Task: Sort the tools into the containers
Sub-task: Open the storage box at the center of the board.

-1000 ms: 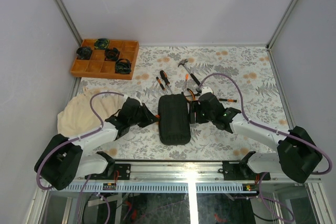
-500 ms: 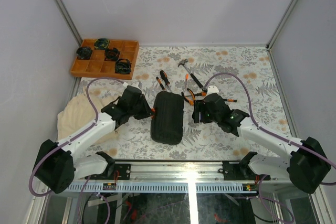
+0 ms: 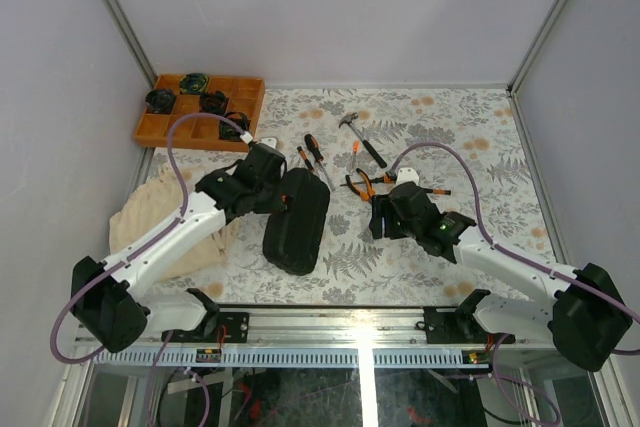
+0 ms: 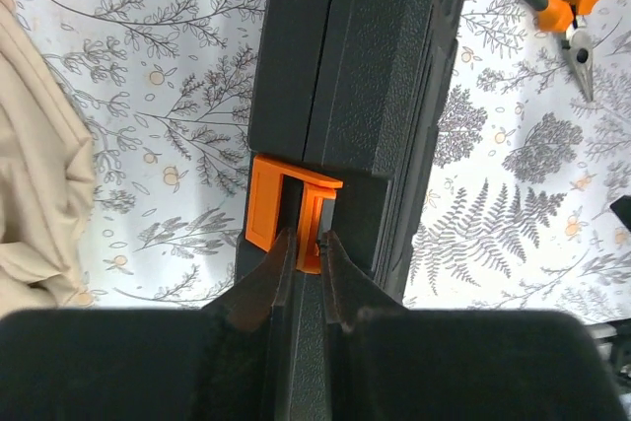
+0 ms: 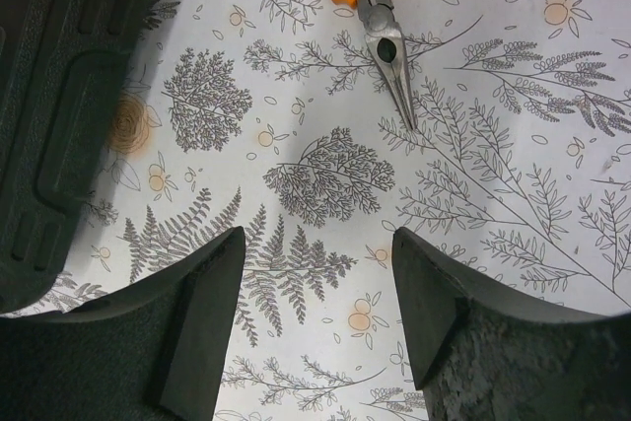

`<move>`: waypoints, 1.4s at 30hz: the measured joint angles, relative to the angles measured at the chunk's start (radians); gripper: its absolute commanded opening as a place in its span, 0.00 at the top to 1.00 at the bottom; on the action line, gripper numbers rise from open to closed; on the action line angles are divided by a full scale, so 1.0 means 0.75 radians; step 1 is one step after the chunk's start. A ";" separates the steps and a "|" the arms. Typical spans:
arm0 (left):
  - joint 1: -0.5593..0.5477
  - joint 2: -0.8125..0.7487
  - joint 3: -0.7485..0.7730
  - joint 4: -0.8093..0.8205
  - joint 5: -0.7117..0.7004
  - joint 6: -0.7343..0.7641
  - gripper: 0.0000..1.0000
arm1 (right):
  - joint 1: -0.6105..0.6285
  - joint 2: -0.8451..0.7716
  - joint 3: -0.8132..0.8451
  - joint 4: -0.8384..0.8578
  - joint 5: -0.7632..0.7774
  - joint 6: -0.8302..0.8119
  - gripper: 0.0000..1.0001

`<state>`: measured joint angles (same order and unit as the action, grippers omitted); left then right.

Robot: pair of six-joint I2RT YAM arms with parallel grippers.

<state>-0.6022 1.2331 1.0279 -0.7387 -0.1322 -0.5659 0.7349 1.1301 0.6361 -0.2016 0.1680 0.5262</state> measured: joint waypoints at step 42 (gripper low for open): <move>-0.687 0.364 0.425 -0.202 -0.269 -0.121 0.51 | -0.001 0.063 -0.175 0.345 -0.138 0.315 0.32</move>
<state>-1.1175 1.5059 1.3464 -0.8902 -0.3336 -0.6567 0.7341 1.1774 0.5045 0.0574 0.0647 0.7628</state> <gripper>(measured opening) 0.450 0.680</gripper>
